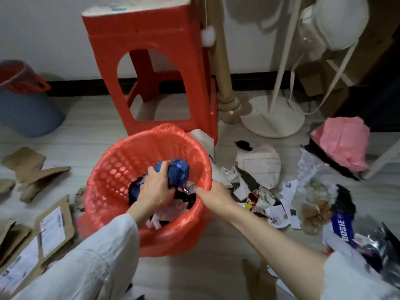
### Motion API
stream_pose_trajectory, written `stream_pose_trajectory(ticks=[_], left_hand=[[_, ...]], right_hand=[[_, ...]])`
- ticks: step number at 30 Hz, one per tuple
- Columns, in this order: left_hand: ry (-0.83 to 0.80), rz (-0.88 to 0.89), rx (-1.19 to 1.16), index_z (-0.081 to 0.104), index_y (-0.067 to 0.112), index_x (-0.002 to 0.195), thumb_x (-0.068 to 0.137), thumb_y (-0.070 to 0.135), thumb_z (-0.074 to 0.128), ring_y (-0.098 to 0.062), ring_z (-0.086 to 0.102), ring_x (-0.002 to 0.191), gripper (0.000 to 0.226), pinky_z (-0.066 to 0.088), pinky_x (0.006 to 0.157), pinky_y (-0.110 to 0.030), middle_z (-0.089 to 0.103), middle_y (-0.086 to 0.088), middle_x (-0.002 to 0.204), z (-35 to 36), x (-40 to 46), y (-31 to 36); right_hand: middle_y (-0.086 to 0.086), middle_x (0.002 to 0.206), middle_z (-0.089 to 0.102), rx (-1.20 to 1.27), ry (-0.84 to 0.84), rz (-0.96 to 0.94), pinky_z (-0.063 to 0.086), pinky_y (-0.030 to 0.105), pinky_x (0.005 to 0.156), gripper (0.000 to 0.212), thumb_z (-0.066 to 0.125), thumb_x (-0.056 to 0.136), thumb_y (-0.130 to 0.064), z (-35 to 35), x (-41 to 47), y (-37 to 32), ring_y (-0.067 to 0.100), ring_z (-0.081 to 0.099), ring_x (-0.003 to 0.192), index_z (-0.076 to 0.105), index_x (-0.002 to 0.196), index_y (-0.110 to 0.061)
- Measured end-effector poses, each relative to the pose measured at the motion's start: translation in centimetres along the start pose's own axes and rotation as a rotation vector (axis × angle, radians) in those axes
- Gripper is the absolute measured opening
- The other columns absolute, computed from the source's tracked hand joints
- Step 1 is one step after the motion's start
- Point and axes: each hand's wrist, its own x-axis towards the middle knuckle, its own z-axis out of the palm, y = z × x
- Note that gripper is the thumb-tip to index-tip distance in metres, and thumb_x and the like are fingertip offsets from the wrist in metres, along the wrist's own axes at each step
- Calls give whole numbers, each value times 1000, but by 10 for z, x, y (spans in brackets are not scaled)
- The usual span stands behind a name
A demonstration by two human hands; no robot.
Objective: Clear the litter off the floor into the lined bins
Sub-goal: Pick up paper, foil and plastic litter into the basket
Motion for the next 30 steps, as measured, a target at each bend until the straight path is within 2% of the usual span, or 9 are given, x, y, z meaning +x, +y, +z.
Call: stream_pose_trajectory(ticks=[4,6,13,17,20,22,24,28,30], left_hand=[[-9,36,92,33,25,134,78,11,58,-46,51,99,63,46,86,-51,37,-17,112,-14,-4,1],[-92,73,192,30,28,136,79,10,56,-44,47,106,65,44,87,-51,35,-16,116,-24,-14,11],[-362,257,404,17,30,140,79,17,60,-37,40,117,76,41,88,-50,30,-12,129,16,-73,67],[-228,476,660,47,27,121,40,31,87,-34,60,88,91,46,76,-52,60,-17,105,49,-84,79],[-263,525,688,22,28,144,82,38,61,-38,35,129,74,24,105,-56,31,-25,143,87,-70,59],[-316,366,544,10,29,146,80,53,58,-40,34,131,85,29,106,-54,25,-25,147,100,-64,49],[-507,223,368,-3,33,148,88,51,44,-39,12,141,78,13,113,-51,4,-17,156,111,-57,39],[-683,216,348,-7,20,149,80,60,2,-37,-10,143,80,-3,116,-50,-16,-14,156,134,-52,21],[-692,180,356,-15,18,147,89,56,10,-35,-9,144,74,1,117,-47,-17,-12,156,139,-54,21]], right_hand=[[7,77,62,133,28,-8,54,39,73,15,52,84,-24,-14,-10,-9,30,64,81,59,74,-15],[4,67,57,57,76,-65,48,29,61,21,50,83,-20,-36,-26,-13,24,60,69,50,62,-17],[6,64,56,-50,101,56,44,29,61,23,51,83,-18,-89,-80,17,25,58,67,52,61,-14],[2,60,51,-51,83,132,39,29,61,31,49,84,-14,-92,-91,56,22,53,65,42,53,-18],[0,60,52,-41,111,125,40,28,57,29,47,85,-14,-86,-85,69,17,51,59,44,57,-18],[0,58,50,-47,164,91,38,29,56,28,47,85,-15,-79,-78,72,16,49,56,44,58,-17],[1,61,51,-86,224,66,40,31,60,22,46,86,-18,-71,-74,73,19,50,60,45,64,-14],[1,77,61,-151,331,36,50,37,72,12,42,89,-25,-61,-77,75,23,59,74,51,94,-17],[2,80,63,-179,358,12,51,39,73,16,40,90,-26,-59,-78,75,24,60,75,48,104,-20]])
